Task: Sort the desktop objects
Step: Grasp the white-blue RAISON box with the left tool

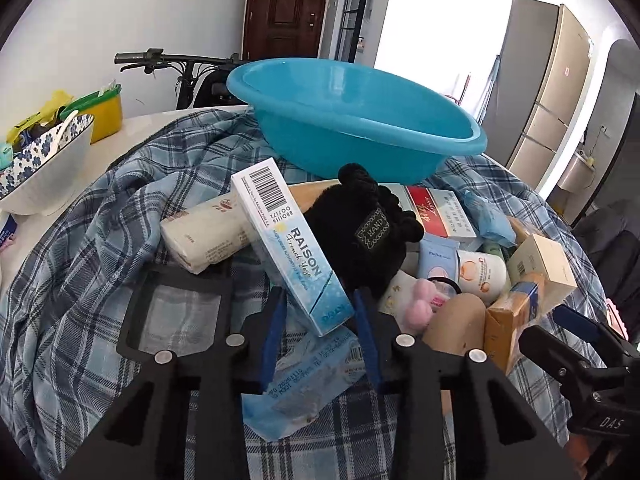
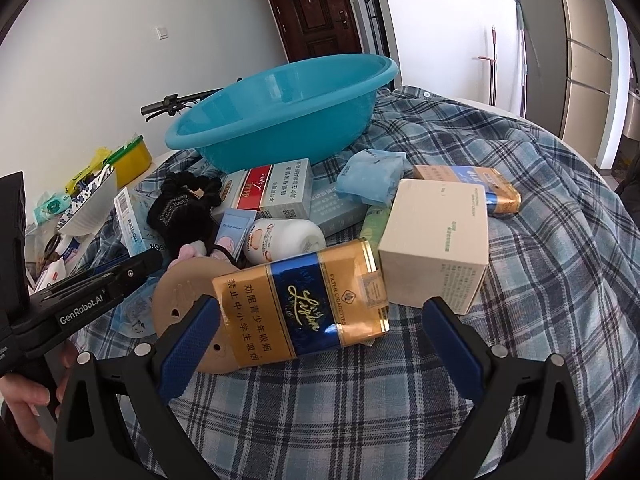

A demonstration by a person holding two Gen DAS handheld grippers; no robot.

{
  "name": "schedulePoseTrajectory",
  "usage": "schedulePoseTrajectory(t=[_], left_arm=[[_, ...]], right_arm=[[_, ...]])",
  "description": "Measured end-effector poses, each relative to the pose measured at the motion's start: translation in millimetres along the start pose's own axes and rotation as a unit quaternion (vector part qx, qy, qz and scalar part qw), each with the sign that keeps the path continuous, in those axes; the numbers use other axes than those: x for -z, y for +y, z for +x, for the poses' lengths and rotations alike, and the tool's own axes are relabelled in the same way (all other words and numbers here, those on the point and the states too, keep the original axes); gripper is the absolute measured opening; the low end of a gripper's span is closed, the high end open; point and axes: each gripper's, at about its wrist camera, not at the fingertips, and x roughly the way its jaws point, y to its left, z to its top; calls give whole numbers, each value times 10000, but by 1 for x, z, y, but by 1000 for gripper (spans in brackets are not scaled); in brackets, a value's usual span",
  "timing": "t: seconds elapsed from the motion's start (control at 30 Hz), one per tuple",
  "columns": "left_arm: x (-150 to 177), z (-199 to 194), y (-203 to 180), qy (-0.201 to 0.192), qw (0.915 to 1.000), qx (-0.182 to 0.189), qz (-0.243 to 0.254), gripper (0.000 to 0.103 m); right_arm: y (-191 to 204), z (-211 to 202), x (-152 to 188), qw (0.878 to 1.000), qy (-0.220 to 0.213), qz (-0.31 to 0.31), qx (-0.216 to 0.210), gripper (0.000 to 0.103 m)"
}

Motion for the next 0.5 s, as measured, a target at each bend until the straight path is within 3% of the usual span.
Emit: schedulePoseTrajectory(t=[0.3,0.5], left_arm=[[17,-20,12,116,9994,-123,307,29],[14,-15,24,129,9998,-140,42,30]], right_arm=[[5,5,2,10000,77,-34,-2,101],[16,12,-1,9998,107,-127,81,101]])
